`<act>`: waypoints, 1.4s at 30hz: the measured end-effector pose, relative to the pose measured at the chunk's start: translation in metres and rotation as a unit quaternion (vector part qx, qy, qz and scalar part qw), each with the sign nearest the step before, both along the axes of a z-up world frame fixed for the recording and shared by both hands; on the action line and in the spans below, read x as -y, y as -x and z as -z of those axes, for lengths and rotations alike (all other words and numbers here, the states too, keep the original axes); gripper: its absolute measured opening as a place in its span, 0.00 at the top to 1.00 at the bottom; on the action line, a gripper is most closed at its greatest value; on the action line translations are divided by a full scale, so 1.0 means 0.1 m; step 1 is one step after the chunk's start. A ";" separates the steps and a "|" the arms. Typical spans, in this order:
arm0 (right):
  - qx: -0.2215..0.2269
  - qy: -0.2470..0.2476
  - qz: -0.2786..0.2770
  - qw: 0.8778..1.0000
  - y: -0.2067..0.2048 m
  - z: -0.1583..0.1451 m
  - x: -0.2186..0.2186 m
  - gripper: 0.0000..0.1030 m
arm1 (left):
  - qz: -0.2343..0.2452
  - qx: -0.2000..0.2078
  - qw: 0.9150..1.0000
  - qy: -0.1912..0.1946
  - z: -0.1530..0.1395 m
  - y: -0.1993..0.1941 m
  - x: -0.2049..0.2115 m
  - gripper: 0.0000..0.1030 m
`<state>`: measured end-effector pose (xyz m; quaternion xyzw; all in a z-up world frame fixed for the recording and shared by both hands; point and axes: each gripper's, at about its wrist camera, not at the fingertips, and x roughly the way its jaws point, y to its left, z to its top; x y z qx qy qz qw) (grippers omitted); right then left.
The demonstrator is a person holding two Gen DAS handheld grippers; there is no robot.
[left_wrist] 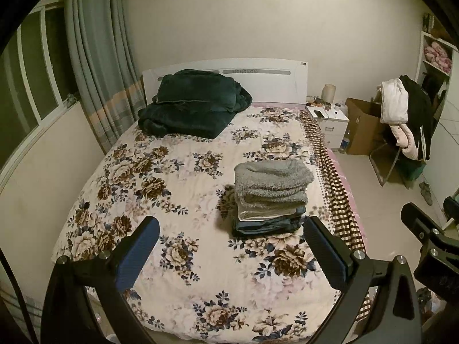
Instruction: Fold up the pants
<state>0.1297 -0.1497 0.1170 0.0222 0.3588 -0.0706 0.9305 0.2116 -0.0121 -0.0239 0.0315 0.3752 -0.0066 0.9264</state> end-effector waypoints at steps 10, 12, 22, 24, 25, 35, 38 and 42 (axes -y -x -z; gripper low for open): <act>-0.005 -0.006 0.000 1.000 -0.02 0.09 0.01 0.00 | -0.001 -0.001 1.000 0.002 0.01 0.01 -0.01 0.00; -0.006 -0.008 0.001 1.000 0.00 0.10 0.02 0.00 | -0.001 0.000 1.000 0.001 0.02 0.01 -0.01 0.00; -0.008 -0.010 -0.001 1.000 0.01 0.18 0.01 0.00 | 0.000 0.000 1.000 0.000 0.04 0.05 -0.03 0.00; -0.008 -0.013 -0.002 1.000 0.01 0.18 0.01 0.00 | 0.001 0.001 1.000 0.001 0.05 0.07 -0.03 0.00; -0.009 -0.014 -0.002 1.000 0.01 0.19 0.01 0.00 | 0.001 0.001 1.000 0.000 0.05 0.07 -0.02 0.00; -0.011 -0.009 0.000 1.000 0.02 0.23 -0.03 0.00 | 0.001 0.002 1.000 0.002 0.04 0.09 0.00 0.00; -0.011 -0.009 0.000 1.000 0.02 0.24 -0.04 0.00 | 0.001 0.001 1.000 0.002 0.04 0.09 0.00 0.00; -0.011 -0.010 0.001 1.000 0.03 0.25 -0.04 0.00 | 0.001 0.002 1.000 0.001 0.04 0.10 0.01 0.00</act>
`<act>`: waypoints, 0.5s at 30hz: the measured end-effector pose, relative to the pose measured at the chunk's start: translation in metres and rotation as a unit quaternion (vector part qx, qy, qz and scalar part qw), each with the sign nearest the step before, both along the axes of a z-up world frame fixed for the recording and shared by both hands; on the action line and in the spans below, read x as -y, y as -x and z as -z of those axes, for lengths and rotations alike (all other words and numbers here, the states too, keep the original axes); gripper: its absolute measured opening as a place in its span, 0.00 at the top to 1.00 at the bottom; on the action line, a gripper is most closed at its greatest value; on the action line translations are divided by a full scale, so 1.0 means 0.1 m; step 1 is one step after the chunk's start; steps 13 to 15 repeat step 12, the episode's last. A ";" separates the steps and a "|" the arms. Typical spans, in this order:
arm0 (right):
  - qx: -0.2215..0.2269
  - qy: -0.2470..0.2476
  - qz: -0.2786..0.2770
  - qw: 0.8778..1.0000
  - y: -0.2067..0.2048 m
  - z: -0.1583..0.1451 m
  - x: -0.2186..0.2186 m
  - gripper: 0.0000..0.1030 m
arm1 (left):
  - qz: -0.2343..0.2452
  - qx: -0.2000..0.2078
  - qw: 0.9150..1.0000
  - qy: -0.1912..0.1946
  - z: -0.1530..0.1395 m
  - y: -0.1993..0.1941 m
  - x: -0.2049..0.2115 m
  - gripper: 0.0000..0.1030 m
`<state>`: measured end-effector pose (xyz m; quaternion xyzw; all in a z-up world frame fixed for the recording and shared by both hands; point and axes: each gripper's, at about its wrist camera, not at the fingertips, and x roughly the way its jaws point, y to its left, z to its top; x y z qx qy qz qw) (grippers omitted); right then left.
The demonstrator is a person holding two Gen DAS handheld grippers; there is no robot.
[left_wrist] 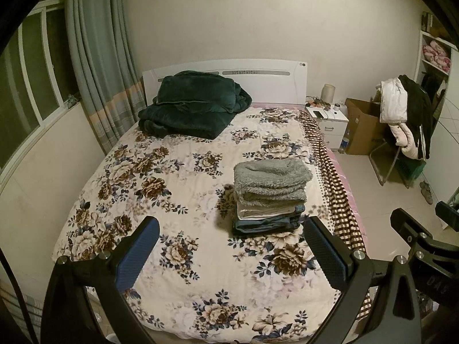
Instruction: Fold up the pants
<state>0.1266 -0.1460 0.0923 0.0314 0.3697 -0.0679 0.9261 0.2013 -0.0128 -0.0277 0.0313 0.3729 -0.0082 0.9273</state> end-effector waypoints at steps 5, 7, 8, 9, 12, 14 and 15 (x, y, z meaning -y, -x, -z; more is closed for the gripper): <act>0.000 0.000 -0.001 1.000 0.00 0.00 0.00 0.00 | 0.001 -0.001 1.000 0.000 0.00 0.00 0.00 0.00; 0.001 0.000 0.001 1.000 0.01 0.00 0.02 0.00 | 0.002 0.001 1.000 0.001 0.00 0.00 0.00 0.00; 0.001 0.000 0.003 1.000 0.01 0.00 0.02 0.00 | 0.003 0.002 1.000 0.001 -0.03 0.00 0.01 0.00; 0.001 -0.001 0.004 1.000 0.02 0.01 0.04 0.00 | 0.005 0.003 1.000 0.002 -0.04 0.01 0.01 0.00; 0.002 0.000 0.004 1.000 0.02 0.01 0.04 0.00 | 0.009 0.008 1.000 0.000 -0.09 0.01 0.02 0.00; 0.002 0.000 0.004 1.000 0.02 0.01 0.04 0.00 | 0.009 0.008 1.000 0.000 -0.09 0.01 0.02 0.00; 0.002 0.000 0.004 1.000 0.02 0.01 0.04 0.00 | 0.009 0.008 1.000 0.000 -0.09 0.01 0.02 0.00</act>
